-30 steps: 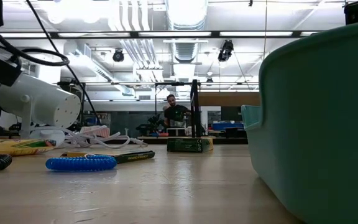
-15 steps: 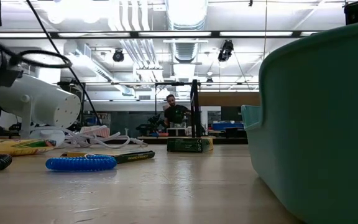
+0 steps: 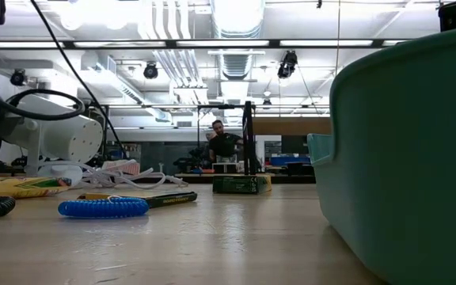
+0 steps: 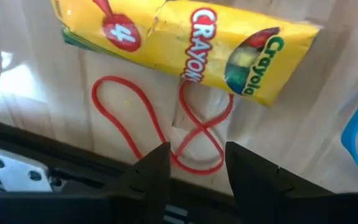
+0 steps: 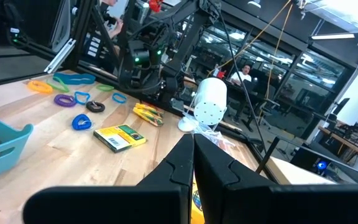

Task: Pick & Place Office Desk Supplies
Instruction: Put the red rubber band into the blue bin

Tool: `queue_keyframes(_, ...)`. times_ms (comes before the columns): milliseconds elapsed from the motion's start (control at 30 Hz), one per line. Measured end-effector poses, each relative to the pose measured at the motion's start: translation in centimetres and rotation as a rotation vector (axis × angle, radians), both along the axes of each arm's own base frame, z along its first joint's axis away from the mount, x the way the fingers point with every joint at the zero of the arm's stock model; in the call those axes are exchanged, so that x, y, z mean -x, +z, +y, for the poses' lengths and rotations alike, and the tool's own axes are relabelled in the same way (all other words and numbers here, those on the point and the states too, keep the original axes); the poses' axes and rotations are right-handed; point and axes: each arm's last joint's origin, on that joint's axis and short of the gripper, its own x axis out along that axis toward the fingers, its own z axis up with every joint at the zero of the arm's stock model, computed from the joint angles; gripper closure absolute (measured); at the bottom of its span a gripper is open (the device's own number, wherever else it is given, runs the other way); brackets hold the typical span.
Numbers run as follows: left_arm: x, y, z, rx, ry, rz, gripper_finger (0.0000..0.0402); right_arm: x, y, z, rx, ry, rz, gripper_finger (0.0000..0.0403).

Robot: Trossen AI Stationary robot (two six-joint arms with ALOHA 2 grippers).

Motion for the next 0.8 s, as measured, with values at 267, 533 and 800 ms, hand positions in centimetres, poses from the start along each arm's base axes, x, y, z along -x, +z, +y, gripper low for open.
queue_keyframes(267, 0.20, -0.69, 0.16, 0.008, -0.002, -0.020, 0.0245, 0.00, 0.01, 0.00, 0.000, 0.001, 0.000, 0.0394)
queue_keyframes(533, 0.27, -0.83, 0.25, 0.002, -0.013, -0.024, 0.0248, 0.00, 0.01, 0.00, 0.000, 0.001, 0.000, 0.0394)
queue_keyframes(800, 0.22, -0.90, 0.27, -0.005, -0.025, -0.036, 0.0313, 0.00, 0.01, 0.00, 0.000, 0.001, 0.000, 0.0394)
